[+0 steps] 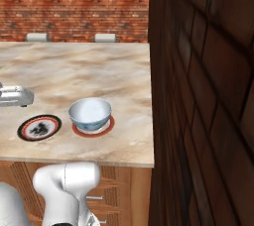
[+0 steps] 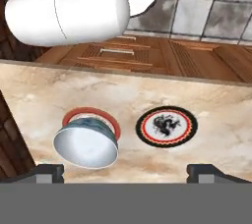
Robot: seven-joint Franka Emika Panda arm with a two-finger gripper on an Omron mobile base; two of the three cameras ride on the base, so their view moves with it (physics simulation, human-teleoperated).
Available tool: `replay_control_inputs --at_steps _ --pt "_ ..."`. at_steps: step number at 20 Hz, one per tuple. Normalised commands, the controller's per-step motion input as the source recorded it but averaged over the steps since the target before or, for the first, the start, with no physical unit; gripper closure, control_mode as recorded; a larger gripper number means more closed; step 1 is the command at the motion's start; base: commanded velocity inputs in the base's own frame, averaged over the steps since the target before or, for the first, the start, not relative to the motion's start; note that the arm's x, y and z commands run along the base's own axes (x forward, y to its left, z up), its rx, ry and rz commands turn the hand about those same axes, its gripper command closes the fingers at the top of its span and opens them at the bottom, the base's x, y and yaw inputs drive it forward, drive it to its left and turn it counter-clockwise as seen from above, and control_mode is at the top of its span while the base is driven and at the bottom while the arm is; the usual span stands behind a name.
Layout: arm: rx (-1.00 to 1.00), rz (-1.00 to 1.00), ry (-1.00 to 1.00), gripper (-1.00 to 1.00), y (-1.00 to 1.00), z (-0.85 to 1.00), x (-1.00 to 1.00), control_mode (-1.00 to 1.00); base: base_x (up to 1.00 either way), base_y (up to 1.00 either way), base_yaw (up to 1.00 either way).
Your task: Move the bowls from the cabinet to the plates on the dining table.
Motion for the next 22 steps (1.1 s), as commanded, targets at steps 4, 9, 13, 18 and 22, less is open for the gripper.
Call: replay_control_inputs --at_steps 4,9,13,18,22 --pt "-0.4 0.18 0.0 -1.0 -0.18 0.03 0.0 -1.0 0.0 0.0 0.0" --pt "-0.17 0.23 -0.03 -1.0 -0.37 -0.11 -0.11 -1.0 0.0 0.0 0.0" --pt "0.0 0.29 -0.08 -1.0 -0.54 -0.52 -0.17 -1.0 0.0 0.0 0.0" --pt "0.06 0.35 -0.02 -1.0 -0.38 -0.41 0.0 -1.0 0.0 0.0 0.0" --pt "0.18 0.34 0.0 -1.0 -0.13 -0.1 0.0 -1.0 0.0 0.0 0.0"
